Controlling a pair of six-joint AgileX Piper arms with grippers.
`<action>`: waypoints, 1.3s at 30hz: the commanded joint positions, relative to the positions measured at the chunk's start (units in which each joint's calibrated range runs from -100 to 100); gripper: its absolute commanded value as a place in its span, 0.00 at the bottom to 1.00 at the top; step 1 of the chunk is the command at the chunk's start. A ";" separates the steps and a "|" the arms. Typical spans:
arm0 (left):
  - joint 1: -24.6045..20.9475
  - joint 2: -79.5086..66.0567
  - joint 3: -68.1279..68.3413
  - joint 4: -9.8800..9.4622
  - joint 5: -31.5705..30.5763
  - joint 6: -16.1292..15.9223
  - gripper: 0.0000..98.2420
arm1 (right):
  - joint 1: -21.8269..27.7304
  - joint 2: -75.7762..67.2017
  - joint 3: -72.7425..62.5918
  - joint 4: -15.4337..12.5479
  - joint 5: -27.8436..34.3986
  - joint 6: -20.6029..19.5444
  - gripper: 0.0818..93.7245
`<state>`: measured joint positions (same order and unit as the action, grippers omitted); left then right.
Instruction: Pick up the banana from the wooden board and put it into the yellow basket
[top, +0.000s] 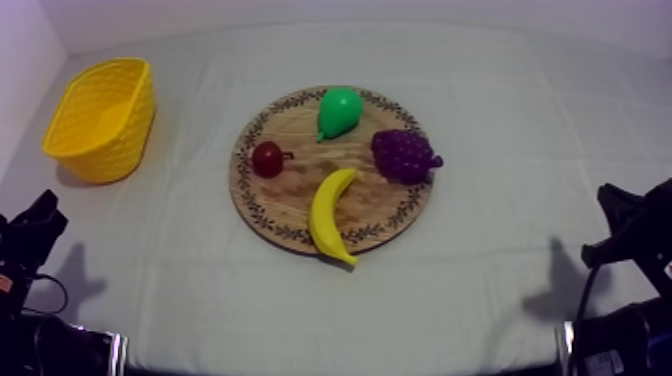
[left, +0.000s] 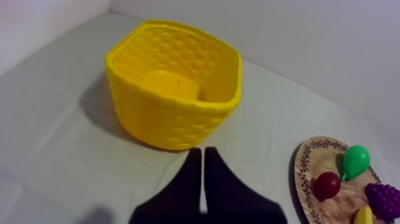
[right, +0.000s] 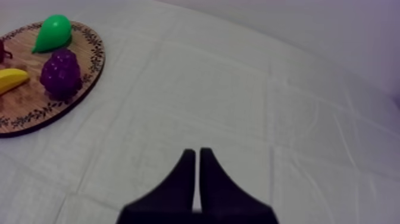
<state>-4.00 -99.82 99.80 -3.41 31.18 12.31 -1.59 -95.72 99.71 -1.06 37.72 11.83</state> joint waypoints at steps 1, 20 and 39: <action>-0.01 0.00 -0.03 -0.03 -0.06 0.02 0.00 | -0.02 -0.03 -0.05 0.01 0.02 0.02 0.01; -0.88 0.00 -0.03 0.03 -0.06 0.11 0.00 | -0.02 -0.03 -0.05 0.01 0.02 0.02 0.01; -0.43 0.05 -0.88 -0.48 0.42 -1.88 0.00 | -0.02 -0.03 -0.05 0.01 0.02 0.01 0.01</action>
<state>-5.10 -99.82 99.26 -3.83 31.58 10.45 -1.59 -95.72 99.71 -1.06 37.75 11.83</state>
